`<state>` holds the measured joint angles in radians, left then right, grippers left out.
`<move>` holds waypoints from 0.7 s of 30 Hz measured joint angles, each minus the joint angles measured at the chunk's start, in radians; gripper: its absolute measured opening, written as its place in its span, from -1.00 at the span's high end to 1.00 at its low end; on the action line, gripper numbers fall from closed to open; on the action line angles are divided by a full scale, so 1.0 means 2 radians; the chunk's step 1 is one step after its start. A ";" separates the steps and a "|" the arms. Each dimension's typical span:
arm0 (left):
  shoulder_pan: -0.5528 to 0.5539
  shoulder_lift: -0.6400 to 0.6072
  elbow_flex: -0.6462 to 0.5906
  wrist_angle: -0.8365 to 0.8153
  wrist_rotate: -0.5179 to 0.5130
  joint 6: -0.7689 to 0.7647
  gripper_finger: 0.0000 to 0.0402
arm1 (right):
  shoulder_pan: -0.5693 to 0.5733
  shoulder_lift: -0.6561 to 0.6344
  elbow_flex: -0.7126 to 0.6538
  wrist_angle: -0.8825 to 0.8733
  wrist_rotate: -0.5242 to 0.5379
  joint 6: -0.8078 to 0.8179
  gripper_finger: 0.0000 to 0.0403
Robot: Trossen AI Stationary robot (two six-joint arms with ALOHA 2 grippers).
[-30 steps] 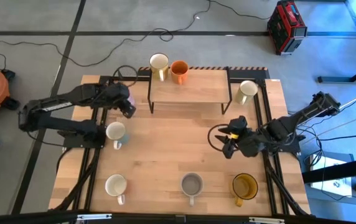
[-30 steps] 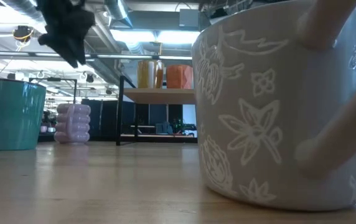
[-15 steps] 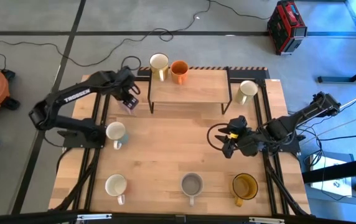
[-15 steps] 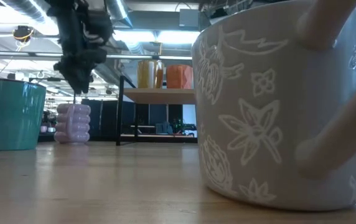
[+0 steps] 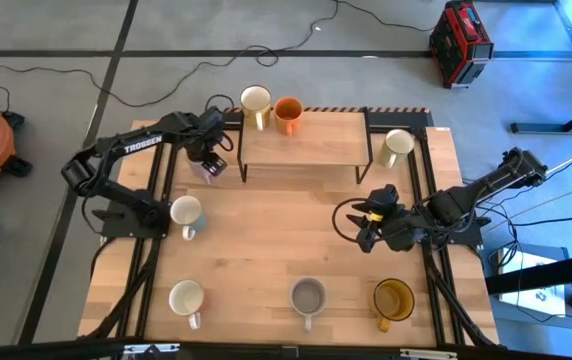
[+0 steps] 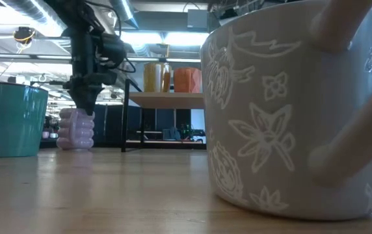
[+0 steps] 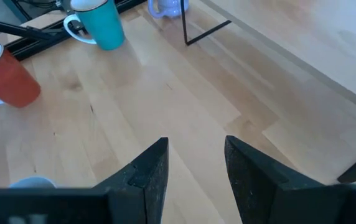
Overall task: Place coffee mugs
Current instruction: Put the purple mug on the shelf
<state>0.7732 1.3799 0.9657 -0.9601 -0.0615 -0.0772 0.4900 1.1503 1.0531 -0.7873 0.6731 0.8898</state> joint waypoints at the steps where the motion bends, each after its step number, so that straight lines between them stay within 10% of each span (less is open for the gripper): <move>1: 0.001 0.003 0.000 0.000 0.001 0.003 0.22 | 0.000 0.000 0.000 0.000 0.000 0.000 0.27; 12: 0.009 0.009 0.000 -0.006 0.024 0.045 0.87 | 0.000 0.000 0.000 0.000 0.008 0.001 0.27; 21: -0.016 -0.043 0.000 -0.036 0.028 0.007 0.89 | 0.000 0.000 0.000 -0.001 0.006 -0.009 0.27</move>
<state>0.7413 1.2940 0.9649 -1.0330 -0.0060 -0.0639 0.4904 1.1503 1.0531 -0.7883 0.6854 0.8712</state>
